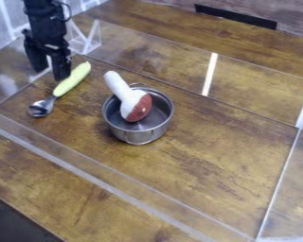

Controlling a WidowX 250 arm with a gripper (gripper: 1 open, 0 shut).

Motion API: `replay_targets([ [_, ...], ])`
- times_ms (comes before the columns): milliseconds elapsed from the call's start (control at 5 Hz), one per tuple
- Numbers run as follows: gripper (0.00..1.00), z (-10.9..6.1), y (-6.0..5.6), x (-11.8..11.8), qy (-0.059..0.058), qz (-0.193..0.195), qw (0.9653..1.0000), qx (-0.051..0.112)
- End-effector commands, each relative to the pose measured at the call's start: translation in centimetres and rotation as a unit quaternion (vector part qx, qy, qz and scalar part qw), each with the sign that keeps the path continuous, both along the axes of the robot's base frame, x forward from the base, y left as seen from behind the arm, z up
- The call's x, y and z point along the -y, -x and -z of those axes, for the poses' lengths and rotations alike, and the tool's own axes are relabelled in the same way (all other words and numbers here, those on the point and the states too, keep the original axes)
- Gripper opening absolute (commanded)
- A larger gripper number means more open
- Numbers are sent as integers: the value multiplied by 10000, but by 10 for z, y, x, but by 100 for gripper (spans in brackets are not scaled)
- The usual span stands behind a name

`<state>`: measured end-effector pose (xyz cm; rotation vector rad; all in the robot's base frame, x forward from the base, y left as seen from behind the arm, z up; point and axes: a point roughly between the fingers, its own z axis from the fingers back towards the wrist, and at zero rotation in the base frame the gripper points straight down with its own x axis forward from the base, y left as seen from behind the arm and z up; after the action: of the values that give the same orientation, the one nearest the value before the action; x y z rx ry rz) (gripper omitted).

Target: Move the green spoon to the left

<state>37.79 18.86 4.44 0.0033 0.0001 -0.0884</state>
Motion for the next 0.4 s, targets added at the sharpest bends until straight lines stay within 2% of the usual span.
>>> replay_targets([
  [0, 100, -26, -10, -10, -164, -52, 9994, 284],
  [200, 100, -27, -9, -9, -178, -82, 9994, 293],
])
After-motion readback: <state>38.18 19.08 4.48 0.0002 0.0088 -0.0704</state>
